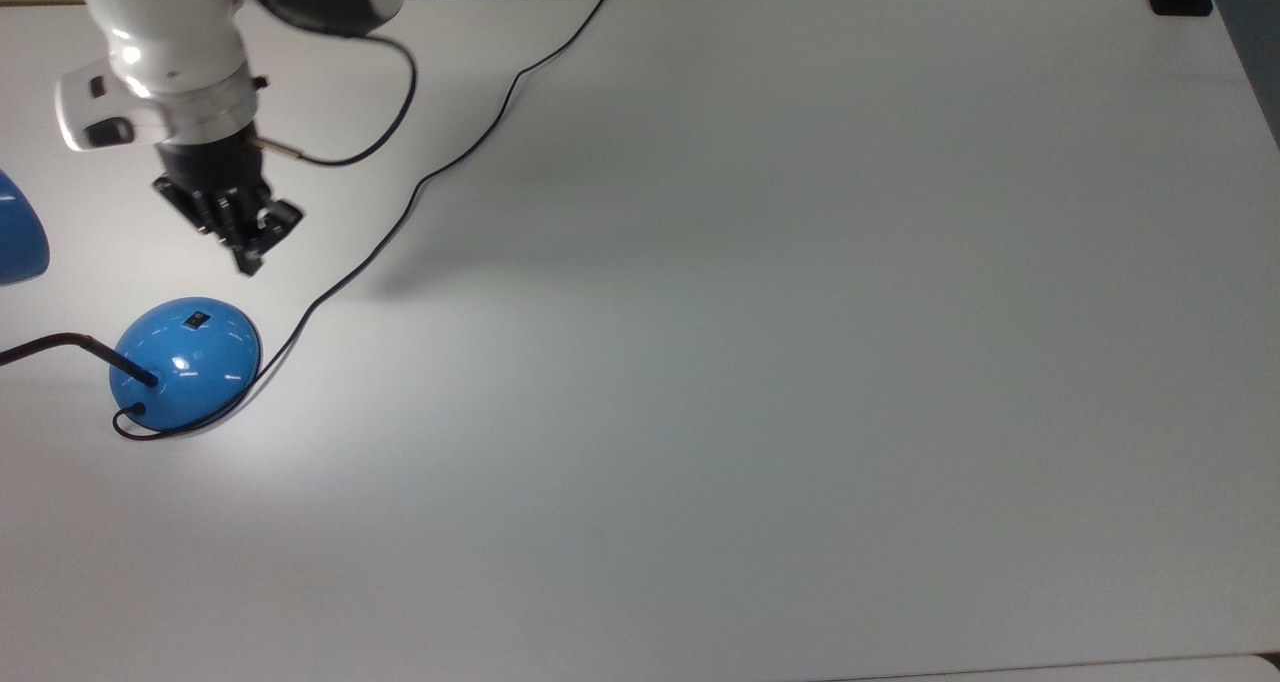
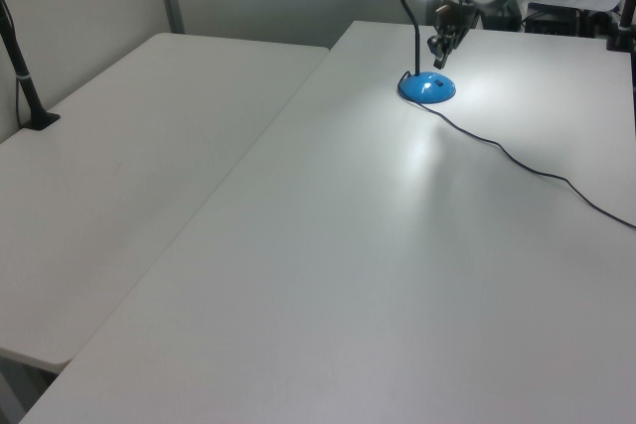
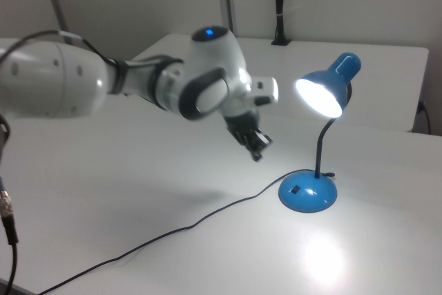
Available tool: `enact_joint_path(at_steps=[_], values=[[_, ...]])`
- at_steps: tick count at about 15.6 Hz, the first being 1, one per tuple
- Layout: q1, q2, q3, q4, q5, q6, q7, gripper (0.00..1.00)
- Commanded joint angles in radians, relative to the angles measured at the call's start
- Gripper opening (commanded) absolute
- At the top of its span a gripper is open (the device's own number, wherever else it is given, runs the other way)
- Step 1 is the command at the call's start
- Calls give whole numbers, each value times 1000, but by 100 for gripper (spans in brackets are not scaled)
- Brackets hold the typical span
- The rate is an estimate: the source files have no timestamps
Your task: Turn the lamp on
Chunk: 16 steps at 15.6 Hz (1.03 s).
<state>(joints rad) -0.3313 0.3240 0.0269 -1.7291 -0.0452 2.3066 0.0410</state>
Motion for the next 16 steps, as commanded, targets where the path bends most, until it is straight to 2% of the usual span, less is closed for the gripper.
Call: enact_joint_path(at_steps=[1,5,10,12,13,16], values=[[46,-121,37,-18,-1,-191,-13,0],[156,-217,41,-10,-4,-373,-23,5],[254,-227,39,130,-15,-617,-26,5],[310,-241,39,152,-15,-670,-20,5],[314,-253,41,152,-13,-673,-18,6],[325,-270,38,151,-13,-704,-24,20]])
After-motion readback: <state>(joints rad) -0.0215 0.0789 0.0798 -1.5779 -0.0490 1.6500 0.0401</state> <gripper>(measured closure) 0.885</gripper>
